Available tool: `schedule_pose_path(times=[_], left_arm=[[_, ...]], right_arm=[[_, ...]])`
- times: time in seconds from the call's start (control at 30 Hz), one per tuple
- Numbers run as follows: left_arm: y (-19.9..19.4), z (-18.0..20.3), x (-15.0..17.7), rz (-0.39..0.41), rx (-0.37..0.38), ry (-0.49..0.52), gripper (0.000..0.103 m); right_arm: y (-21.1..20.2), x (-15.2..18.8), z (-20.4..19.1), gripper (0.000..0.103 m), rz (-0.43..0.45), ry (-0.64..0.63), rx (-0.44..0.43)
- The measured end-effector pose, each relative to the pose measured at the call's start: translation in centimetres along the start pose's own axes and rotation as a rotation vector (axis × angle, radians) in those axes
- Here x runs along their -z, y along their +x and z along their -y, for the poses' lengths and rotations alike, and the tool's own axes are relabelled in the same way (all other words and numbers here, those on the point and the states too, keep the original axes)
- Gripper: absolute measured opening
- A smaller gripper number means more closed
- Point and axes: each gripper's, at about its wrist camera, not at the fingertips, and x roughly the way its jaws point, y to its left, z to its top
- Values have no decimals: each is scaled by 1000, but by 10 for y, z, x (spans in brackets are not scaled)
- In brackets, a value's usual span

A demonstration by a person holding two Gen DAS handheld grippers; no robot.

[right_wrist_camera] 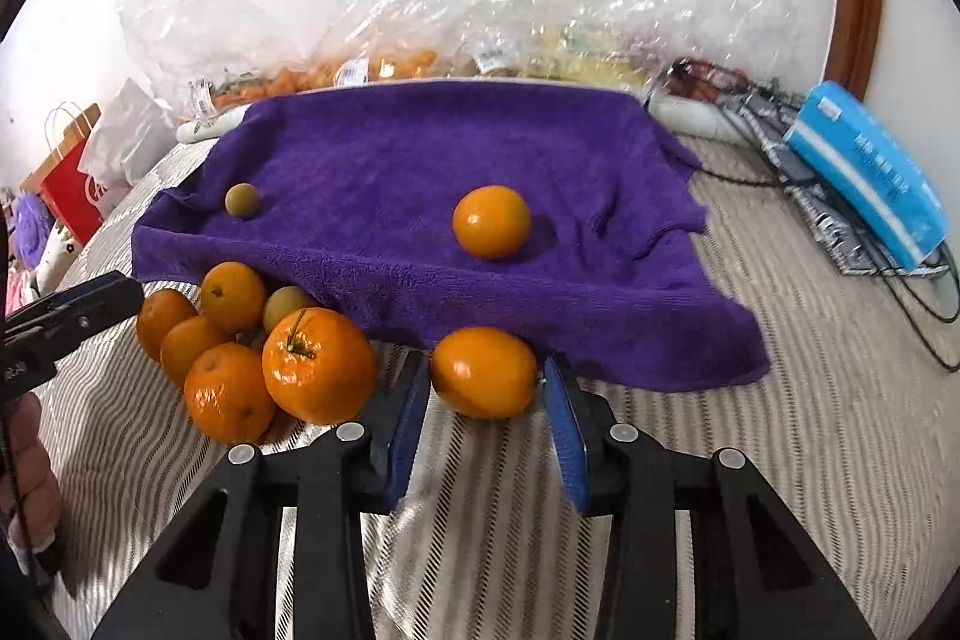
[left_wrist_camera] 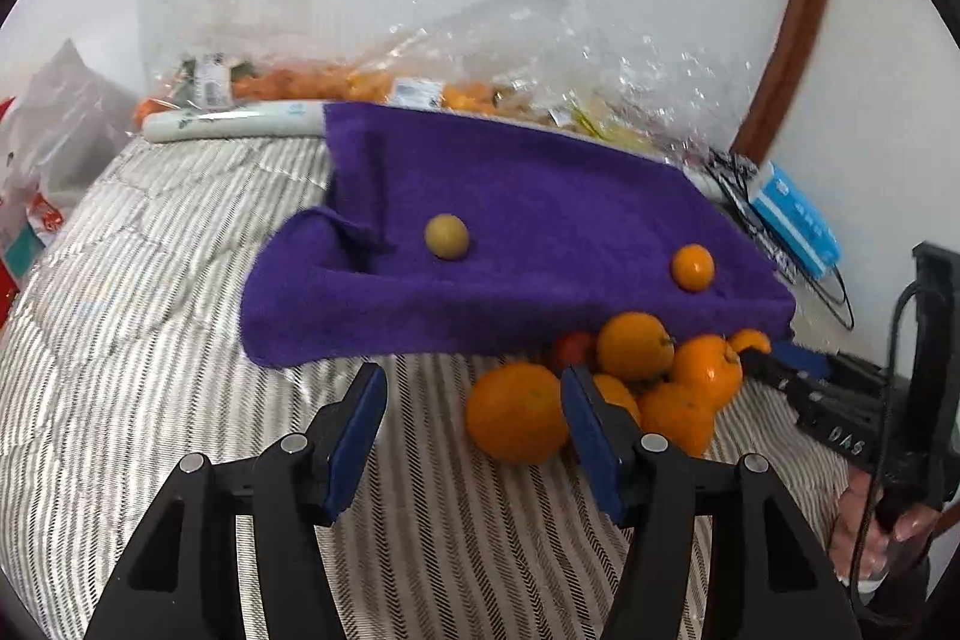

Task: Organize fruits
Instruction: 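Withdraw both tools and move the right tool around another orange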

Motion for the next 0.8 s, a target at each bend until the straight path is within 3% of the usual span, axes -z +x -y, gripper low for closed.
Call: schedule_pose_path(times=[0.17,0.23,0.33,0.43,0.5,0.8], left_arm=[[7,4,4,-23,9,17,58],[10,8,4,-29,2,37,51],[23,14,1,-89,-27,59,49],[27,16,0,-100,-45,64,47],[26,15,1,-98,-39,61,39],[24,15,3,-99,-50,68,40]], right_arm=[[-3,4,7,34,-6,26,8],[-1,4,7,34,-19,25,15],[1,4,8,34,-27,26,15],[2,4,9,34,-33,29,15],[4,4,10,37,-41,34,14],[12,1,12,48,-56,73,-2]])
